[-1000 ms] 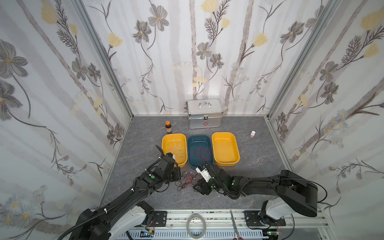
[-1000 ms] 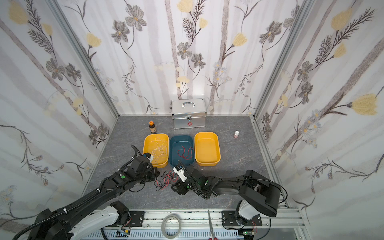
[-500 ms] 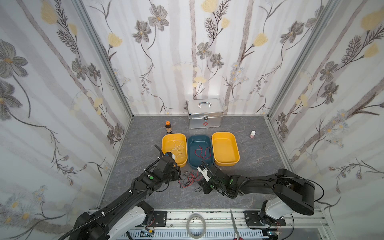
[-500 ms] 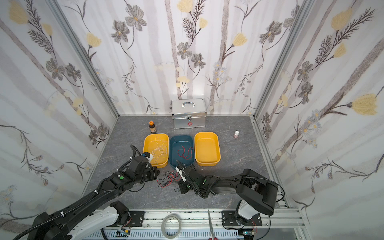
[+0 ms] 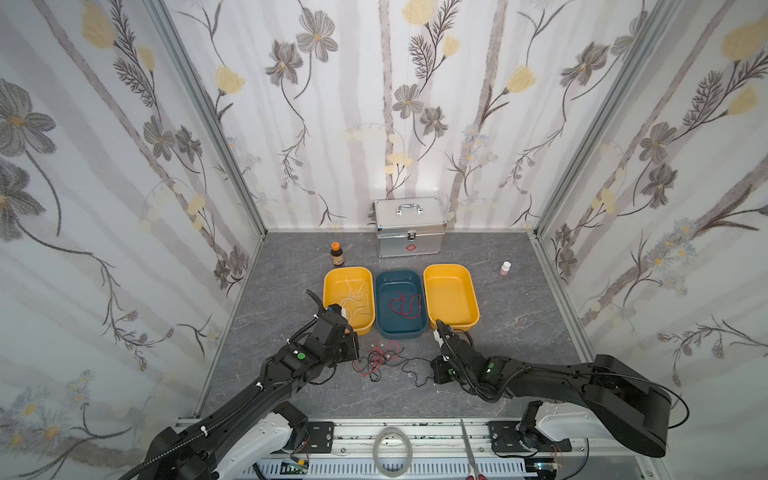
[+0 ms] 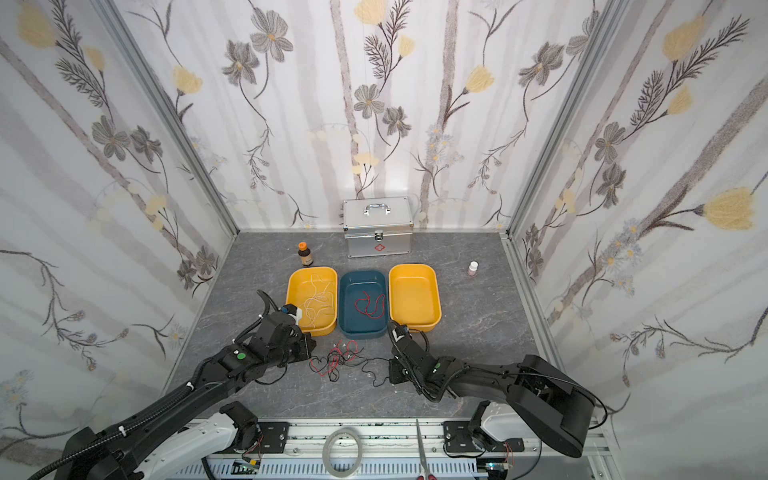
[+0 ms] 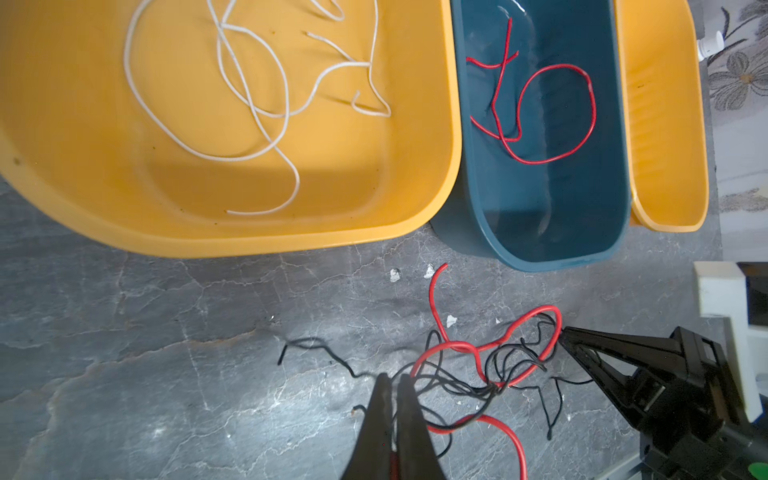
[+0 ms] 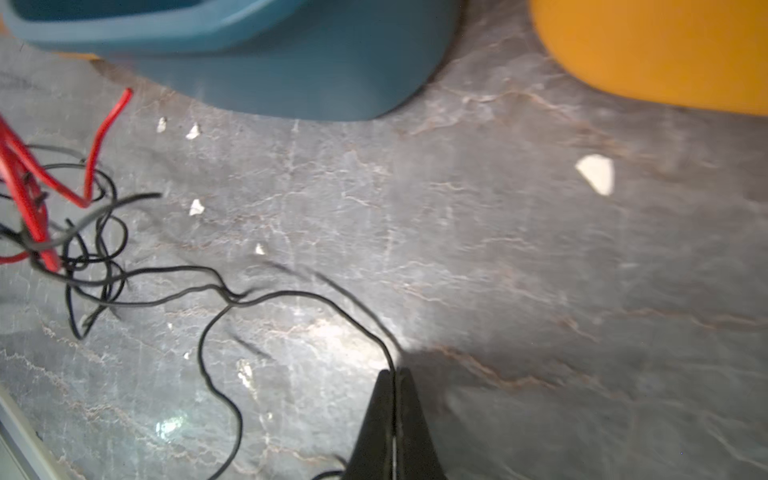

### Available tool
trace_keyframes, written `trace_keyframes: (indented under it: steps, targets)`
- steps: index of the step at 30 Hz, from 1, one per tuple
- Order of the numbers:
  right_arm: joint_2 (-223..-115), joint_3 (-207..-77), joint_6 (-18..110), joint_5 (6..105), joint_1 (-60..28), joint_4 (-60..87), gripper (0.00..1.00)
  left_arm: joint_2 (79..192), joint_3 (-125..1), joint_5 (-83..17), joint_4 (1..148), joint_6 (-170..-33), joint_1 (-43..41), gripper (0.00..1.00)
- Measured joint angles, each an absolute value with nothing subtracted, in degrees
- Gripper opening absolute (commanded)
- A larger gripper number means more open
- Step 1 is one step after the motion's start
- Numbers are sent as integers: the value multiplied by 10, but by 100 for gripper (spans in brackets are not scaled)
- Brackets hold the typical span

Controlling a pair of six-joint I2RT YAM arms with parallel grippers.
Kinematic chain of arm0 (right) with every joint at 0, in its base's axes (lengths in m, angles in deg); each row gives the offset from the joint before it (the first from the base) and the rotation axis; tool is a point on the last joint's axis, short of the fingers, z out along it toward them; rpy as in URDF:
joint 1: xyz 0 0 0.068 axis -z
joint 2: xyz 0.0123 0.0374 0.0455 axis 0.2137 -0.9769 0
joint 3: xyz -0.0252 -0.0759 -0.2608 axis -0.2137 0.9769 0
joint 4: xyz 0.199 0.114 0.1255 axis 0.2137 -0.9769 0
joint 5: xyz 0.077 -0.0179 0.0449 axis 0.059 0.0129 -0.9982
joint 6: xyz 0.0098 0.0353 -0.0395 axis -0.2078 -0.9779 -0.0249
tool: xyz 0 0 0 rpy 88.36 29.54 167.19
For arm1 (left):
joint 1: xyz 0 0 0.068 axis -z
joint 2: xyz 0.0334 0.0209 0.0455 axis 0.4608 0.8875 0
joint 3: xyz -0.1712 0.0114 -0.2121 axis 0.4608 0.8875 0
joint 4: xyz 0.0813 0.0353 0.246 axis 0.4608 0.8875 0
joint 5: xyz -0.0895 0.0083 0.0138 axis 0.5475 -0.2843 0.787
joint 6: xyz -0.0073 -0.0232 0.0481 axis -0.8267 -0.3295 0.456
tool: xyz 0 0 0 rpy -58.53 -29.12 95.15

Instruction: Untangle the cables

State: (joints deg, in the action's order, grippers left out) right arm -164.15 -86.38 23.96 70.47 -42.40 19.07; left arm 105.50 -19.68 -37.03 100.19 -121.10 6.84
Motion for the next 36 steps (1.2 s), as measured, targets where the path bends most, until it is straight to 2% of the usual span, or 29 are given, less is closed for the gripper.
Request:
trace_keyframes:
  steps: [14,18,23,28,34,36]
  targets:
    - [-1496,-782,161,732,-328,135,0,1044,-208,-378,1023,-1210,61,0]
    - [-1477,-781,166,719,-326,123,0,1043,-213,-376,1023,-1206,60,0]
    - [-1478,-790,201,668,-332,152,8,1036,-212,-358,1011,-1204,60,0]
    - [-1550,-844,245,638,-397,188,26,1034,-216,-328,993,-1201,60,0]
    - [-1631,-904,275,620,-457,241,41,1035,-225,-315,984,-1199,61,0]
    - [-1643,-916,283,616,-466,253,42,1035,-228,-312,984,-1201,61,0]
